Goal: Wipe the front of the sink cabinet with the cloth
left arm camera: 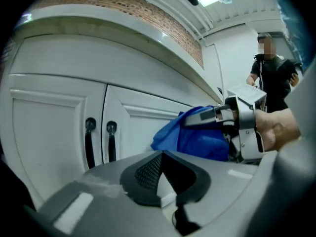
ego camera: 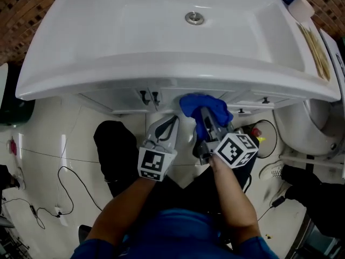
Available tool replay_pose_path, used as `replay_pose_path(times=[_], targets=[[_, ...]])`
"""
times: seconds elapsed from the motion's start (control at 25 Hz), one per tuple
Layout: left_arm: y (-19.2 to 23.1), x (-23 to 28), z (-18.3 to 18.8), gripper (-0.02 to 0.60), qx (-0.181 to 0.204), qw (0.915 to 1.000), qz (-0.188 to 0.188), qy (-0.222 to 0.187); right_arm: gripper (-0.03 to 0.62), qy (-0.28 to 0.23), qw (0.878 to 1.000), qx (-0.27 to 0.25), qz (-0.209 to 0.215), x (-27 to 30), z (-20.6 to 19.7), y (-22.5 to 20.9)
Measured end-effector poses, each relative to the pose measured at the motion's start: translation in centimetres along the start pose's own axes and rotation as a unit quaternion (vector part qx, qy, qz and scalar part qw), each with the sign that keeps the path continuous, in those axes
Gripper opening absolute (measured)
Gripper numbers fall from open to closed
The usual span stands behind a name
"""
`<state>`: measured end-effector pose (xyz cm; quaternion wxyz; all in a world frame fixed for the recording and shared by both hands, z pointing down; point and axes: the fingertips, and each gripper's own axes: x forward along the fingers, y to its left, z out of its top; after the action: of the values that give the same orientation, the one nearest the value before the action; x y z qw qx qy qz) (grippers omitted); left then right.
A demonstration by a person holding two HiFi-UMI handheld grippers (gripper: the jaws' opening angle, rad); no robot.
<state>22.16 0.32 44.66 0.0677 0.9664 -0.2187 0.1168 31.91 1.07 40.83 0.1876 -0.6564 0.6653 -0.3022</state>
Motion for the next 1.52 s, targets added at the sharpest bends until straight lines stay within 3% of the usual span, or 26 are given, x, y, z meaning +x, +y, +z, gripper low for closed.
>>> replay_pose_path(times=[0.12, 0.24, 0.68, 1.12, 1.32, 1.52], targets=[[-0.5, -0.5, 0.8, 0.002, 0.008, 0.9999, 0.002, -0.01, 0.072, -0.036, 0.999, -0.019, 0.017, -0.4, 3.5, 1.5], [-0.4, -0.1, -0.4, 0.002, 0.017, 0.9999, 0.002, 0.002, 0.072, -0.041, 0.999, -0.017, 0.009, 0.3, 4.1, 0.6], [0.2, 1.2, -3.8, 0.002, -0.001, 0.999, -0.004, 0.044, 0.072, 0.045, 0.993, 0.051, -0.101, 2.1, -4.1, -8.0], [-0.9, 2.5, -5.1, 0.002, 0.012, 0.9976, -0.021, 0.066, 0.072, 0.16, 0.959, 0.101, -0.211, 4.1, -14.6, -17.2], [0.0, 2.9, -5.1, 0.0, 0.026, 0.9973, 0.002, 0.069, 0.072, 0.208, 0.942, 0.116, -0.235, 4.4, -17.9, -19.9], [-0.1, 3.3, -5.3, 0.012, 0.03, 0.9967, 0.0, 0.075, 0.072, 0.209, 0.945, 0.104, -0.23, 5.7, -17.9, -20.6]])
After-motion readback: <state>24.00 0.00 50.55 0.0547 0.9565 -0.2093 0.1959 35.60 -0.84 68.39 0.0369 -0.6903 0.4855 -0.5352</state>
